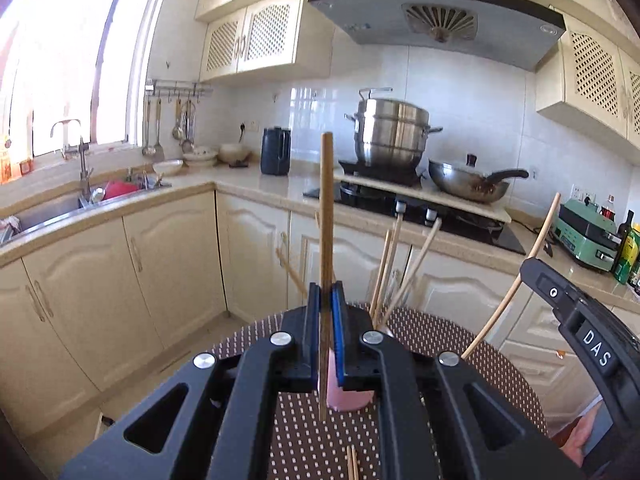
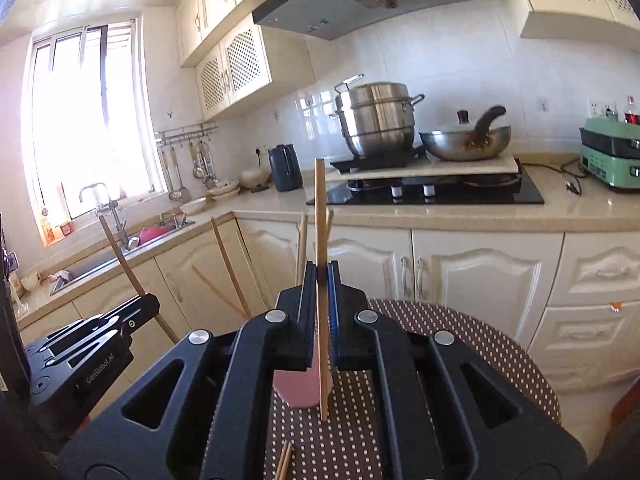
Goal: Organize utensils
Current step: 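Carry the chopstick above the pink cup with the right gripper, then lower the chopstick into the pink cup with the right gripper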
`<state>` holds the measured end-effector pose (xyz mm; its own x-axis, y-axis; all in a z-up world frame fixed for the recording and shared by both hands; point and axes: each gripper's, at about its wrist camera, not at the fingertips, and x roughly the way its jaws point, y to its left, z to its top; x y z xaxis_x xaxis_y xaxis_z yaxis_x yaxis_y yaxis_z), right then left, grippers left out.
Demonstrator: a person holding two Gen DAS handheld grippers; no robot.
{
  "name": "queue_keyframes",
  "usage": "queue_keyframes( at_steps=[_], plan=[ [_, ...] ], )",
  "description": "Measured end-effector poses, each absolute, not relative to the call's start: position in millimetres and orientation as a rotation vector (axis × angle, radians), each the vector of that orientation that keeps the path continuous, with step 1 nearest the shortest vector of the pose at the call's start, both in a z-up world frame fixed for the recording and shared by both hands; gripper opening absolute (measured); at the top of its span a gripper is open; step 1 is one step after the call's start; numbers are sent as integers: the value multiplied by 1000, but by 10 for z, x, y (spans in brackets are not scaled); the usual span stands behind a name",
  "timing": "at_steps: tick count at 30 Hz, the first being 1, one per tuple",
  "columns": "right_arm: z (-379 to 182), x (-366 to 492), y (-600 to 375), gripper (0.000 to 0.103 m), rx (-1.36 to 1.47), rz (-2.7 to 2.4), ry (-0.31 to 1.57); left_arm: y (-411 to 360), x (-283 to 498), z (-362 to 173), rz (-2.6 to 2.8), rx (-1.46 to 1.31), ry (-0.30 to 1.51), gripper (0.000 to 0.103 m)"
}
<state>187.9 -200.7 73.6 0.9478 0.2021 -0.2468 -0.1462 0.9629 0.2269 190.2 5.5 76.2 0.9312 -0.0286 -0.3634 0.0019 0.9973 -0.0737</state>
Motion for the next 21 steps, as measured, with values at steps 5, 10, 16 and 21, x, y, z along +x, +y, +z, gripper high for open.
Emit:
queue_keyframes(
  at_steps=[5, 10, 16, 21],
  plan=[
    [1055, 1964, -1963, 6, 205, 182, 211, 6, 2055, 1036, -49, -76, 326, 7],
    [1255, 2076, -1858, 6, 181, 186, 174, -66, 2166, 1235, -52, -73, 268, 7],
    [1187, 2336, -1747, 6, 197, 190, 214, -151, 2372, 1198, -58, -72, 282, 7],
    [965, 2585, -1706, 6, 220, 192, 281, -126, 2539, 985, -55, -70, 341, 7]
  ],
)
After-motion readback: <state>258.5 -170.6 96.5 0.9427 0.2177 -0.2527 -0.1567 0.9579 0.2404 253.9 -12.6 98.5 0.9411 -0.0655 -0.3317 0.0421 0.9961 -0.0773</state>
